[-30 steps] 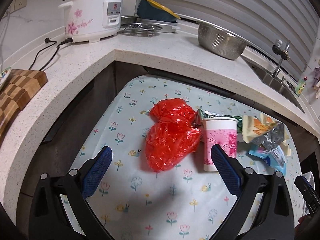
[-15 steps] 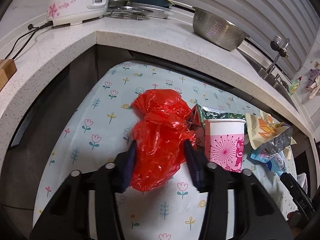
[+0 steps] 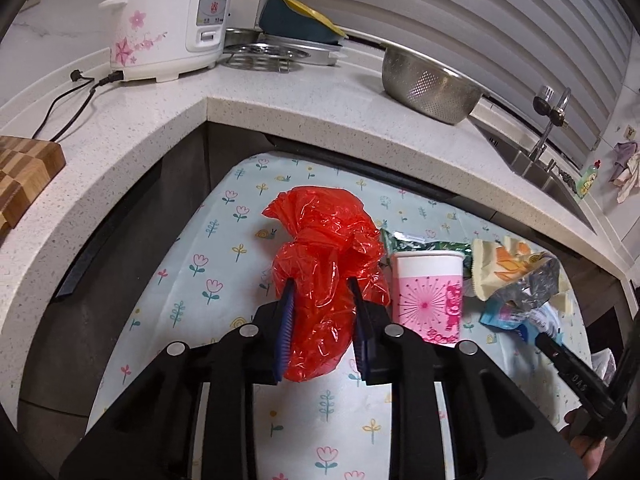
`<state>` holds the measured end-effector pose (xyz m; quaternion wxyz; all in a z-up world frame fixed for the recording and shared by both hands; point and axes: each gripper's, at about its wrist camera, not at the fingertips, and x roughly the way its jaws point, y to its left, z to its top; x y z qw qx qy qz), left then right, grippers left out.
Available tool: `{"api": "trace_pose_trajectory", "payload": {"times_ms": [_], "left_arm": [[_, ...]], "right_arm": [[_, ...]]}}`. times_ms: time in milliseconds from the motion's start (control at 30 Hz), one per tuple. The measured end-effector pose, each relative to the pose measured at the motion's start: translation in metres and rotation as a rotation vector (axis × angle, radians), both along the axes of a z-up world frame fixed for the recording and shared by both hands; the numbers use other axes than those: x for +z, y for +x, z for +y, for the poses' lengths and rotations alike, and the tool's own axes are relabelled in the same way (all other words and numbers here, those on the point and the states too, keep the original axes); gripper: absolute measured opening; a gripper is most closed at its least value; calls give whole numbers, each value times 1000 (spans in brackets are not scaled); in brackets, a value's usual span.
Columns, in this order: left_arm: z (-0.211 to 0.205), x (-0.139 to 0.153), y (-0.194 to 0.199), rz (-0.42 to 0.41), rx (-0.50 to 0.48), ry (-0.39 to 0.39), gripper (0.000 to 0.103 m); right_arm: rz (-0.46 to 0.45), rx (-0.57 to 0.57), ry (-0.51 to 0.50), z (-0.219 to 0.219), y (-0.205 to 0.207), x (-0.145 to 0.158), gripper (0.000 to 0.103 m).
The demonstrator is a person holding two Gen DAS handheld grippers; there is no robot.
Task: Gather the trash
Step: 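Grasp the red plastic bag with the left gripper while the right gripper grasps the blue-white wrapper, then carry the red bag and blue-white wrapper to the bin and open both grippers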
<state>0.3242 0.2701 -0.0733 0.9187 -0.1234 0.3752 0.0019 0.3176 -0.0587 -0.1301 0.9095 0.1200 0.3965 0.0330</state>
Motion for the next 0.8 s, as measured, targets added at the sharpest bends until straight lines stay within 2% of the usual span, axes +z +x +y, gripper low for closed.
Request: {"api": "trace_pose_trajectory", "payload": {"times_ms": [133, 267, 533, 800], "left_arm": [[-9, 15, -11, -23, -10, -5, 24], [-22, 32, -23, -45, -27, -9, 24], [-71, 63, -62, -90, -110, -18, 24], [-143, 88, -107, -127, -231, -19, 24]], "right_arm": [[-20, 23, 2, 0, -15, 9, 26], [-37, 21, 20, -7, -35, 22, 22], [-86, -3, 47, -35, -91, 52, 21], [-157, -63, 55, -81, -149, 87, 21]]}}
